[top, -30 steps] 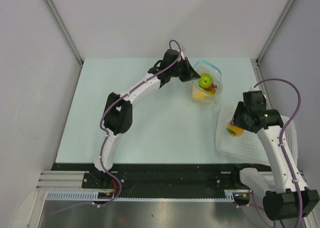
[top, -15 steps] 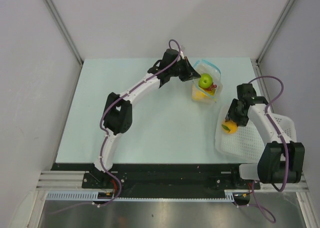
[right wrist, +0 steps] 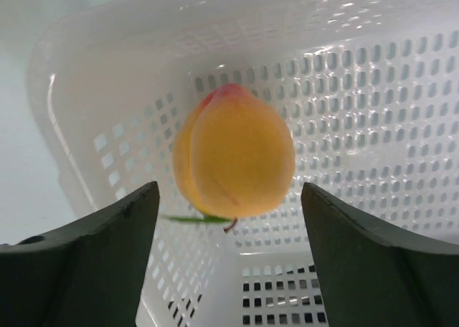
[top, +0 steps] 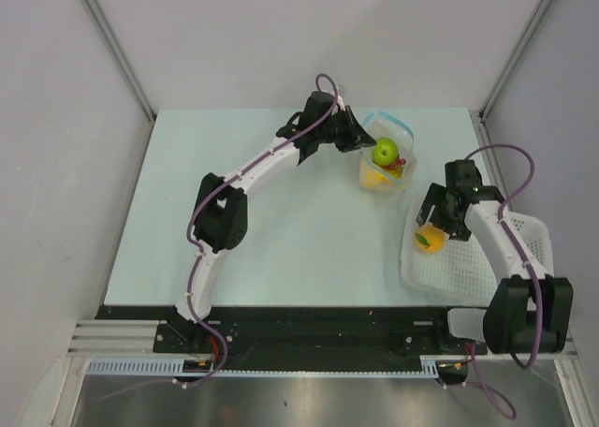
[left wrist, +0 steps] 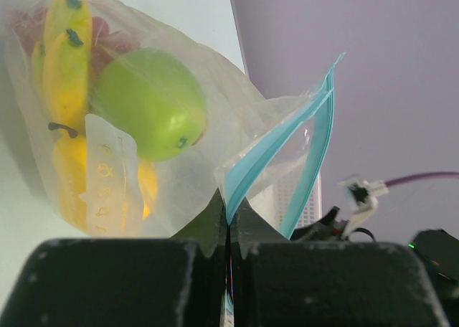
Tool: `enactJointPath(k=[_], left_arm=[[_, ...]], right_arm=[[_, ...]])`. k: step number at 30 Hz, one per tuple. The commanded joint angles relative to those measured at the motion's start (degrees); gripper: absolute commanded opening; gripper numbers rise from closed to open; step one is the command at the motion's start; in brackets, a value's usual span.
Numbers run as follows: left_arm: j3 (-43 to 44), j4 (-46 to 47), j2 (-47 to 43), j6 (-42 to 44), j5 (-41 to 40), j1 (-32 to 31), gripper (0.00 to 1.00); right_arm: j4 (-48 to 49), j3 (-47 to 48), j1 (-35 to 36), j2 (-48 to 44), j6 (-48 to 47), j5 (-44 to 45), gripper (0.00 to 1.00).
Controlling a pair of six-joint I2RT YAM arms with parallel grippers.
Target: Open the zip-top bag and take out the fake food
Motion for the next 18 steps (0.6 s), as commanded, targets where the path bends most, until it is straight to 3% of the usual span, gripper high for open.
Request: enactJointPath(k=[1,6,10,18], left_arm=[[-0.1,2.1,-3.9,-0.3,1.8,-0.1,0.00],[-0.5,2.2,-3.9,-0.3,2.1,-0.3,0.00],[-0.8,2.5,-3.9,-0.6,1.9,-0.4,0.00],[-2.0,4.1,-4.2,-3.9,2.0,-0.6,0.00]], right_arm=[[-3.0,3.7,1.2,-8.4,0.5,2.3,0.86],[-1.9,9.8,9.7,-13.8,1.7,7.6,0.83],[3.5,14.1,12.4,-13.3,0.3,5.8,0.58],[15.7,19.5,15.5,-6.7,1.8,2.8,0.49]])
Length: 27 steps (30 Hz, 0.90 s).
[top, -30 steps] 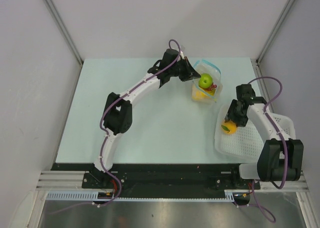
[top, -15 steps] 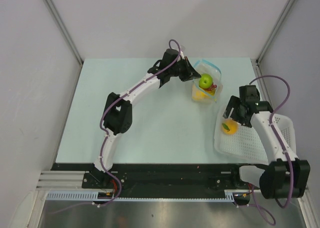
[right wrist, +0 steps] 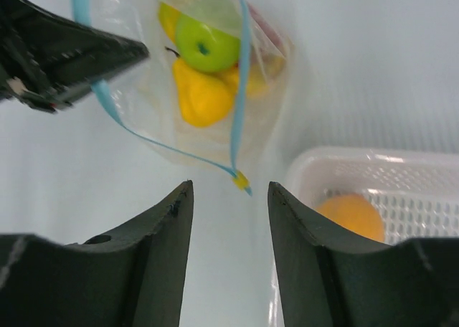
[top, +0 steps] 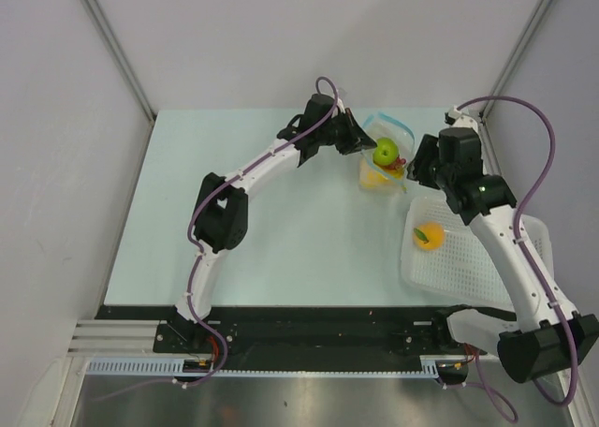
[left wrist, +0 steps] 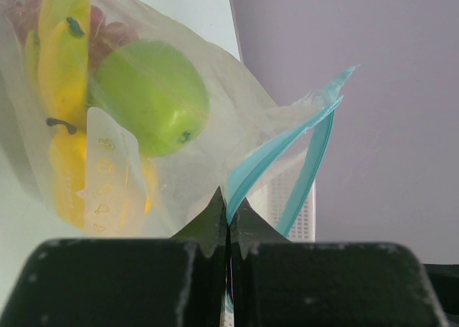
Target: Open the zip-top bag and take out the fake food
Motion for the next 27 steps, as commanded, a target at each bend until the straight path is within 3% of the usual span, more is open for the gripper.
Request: enactJointPath(k=[1,9,16,23,27], left_arm=[[-0.7,2.5,-4.3,-2.6,1.0,-0.6,0.00],[-3.0,2.4,-5.4,-3.4,0.8,-0.7,0.00],[-2.9,1.7,-5.5,-4.1,0.3,-0.7,0.00],[-2.6,0.5,-5.1,-4.2,-0.1,-0.8,0.00],[-2.6,0.0,-4.8,-3.8,-0.2,-1.3,0.00]], right_arm=[[9.6,3.8,1.3,5.3,2.5,-2.0,0.48],[15.8,6.1,2.4,16.8,8.4,-3.3,0.38],[18.9,8.5,2.3,25.5,9.4,0.3,0.36],[21.2,9.9,0.5,32.3,10.6,2.1,0.44],[22.1,10.9,-0.5,34.9,10.9,1.8,0.57]])
